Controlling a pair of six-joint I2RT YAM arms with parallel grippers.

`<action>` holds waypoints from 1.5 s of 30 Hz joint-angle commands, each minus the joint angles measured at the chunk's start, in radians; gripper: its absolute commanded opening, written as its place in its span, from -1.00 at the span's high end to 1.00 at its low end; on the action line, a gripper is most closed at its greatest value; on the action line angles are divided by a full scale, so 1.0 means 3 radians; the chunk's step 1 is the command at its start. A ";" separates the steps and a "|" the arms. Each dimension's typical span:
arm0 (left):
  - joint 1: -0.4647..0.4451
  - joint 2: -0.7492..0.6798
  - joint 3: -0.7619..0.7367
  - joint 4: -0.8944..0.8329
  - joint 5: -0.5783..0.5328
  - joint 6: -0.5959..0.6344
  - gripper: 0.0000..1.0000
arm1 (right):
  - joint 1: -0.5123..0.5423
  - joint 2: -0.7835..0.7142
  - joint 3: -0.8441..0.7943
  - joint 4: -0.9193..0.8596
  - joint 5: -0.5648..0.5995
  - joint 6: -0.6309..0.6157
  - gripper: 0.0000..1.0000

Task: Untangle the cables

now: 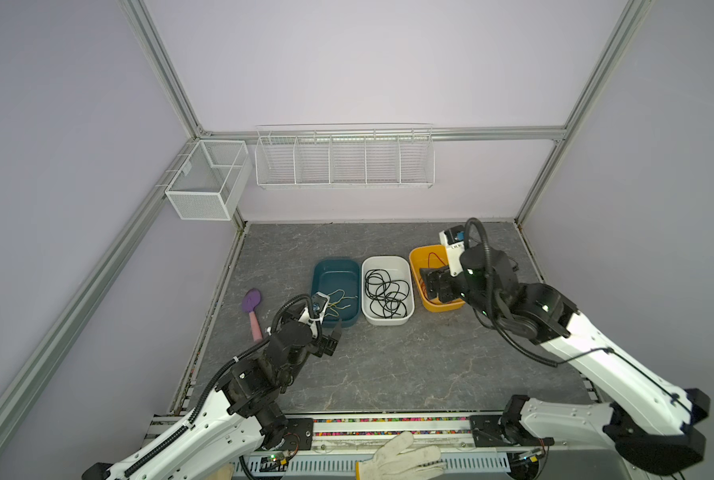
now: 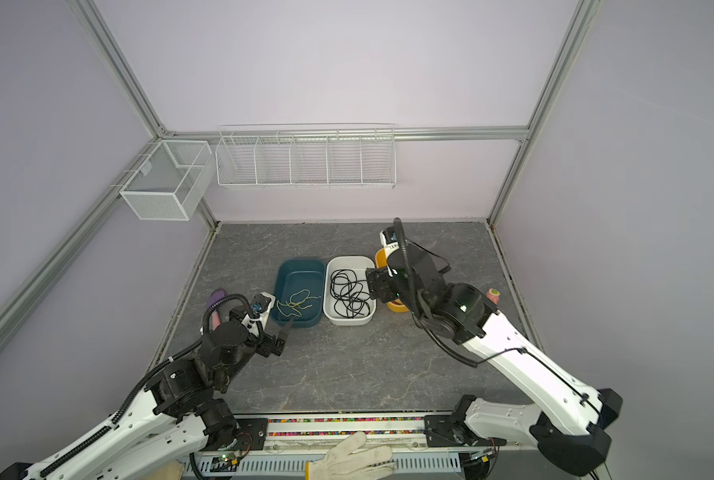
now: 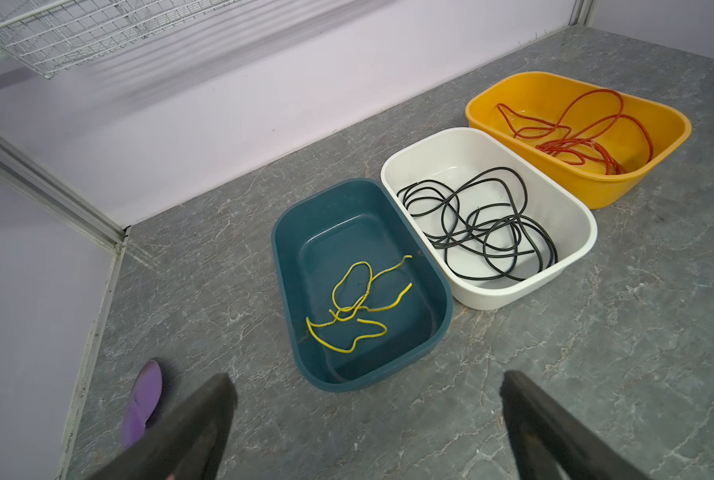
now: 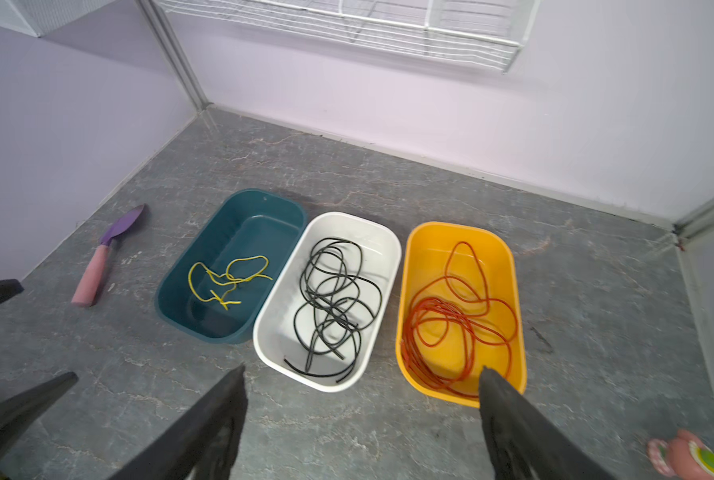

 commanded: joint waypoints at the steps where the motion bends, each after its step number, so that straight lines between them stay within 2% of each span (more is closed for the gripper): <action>1: -0.0005 0.0047 -0.0033 0.0018 -0.0095 -0.0103 -0.99 | -0.0079 -0.0385 -0.0432 0.0180 0.0387 -0.0070 -0.77; 9: -0.0004 0.0019 -0.0174 0.0186 -0.0298 -0.0313 -0.99 | -0.0322 -0.1466 -0.1587 0.0192 0.0952 0.0295 -0.78; 13: 0.0001 -0.0041 -0.0279 0.0461 -0.0797 -0.0448 -0.99 | -0.0336 -0.2041 -0.2051 0.0494 0.1100 -0.0058 -0.77; 16: 0.0024 0.0004 -0.0277 0.0572 -0.0886 -0.0516 -0.99 | -0.0343 -0.2307 -0.2249 0.0606 0.1225 -0.0199 -0.77; 18: 0.0172 0.0084 -0.0189 0.0490 -0.0903 -0.0652 -0.99 | -0.0343 -0.2406 -0.2358 0.0640 0.1334 -0.0185 -0.77; 21: 0.0504 0.0204 -0.0129 0.0436 -0.0850 -0.0956 -0.99 | -0.0349 -0.2488 -0.2479 0.0679 0.1341 -0.0149 -0.78; 25: 0.0832 0.0361 -0.0227 0.0747 -0.0811 -0.0951 -0.99 | -0.0352 -0.2457 -0.2473 0.0689 0.1322 -0.0157 -0.77; 29: 0.1119 0.0589 -0.0448 0.1324 -0.0805 -0.0793 -0.99 | -0.0359 -0.2411 -0.2472 0.0663 0.1323 -0.0143 -0.77; 33: 0.1361 0.0789 -0.0800 0.2261 -0.0794 -0.0373 -0.99 | -0.0361 -0.2446 -0.2492 0.0661 0.1335 -0.0150 -0.77; 40: 0.1912 0.1314 -0.0874 0.2958 -0.0543 -0.0108 -0.98 | -0.0368 -0.2409 -0.2503 0.0702 0.1335 -0.0147 -0.77; 45: 0.2219 0.1721 -0.0914 0.3480 -0.0536 -0.0055 -0.99 | -0.0379 -0.2392 -0.2512 0.0712 0.1321 -0.0151 -0.77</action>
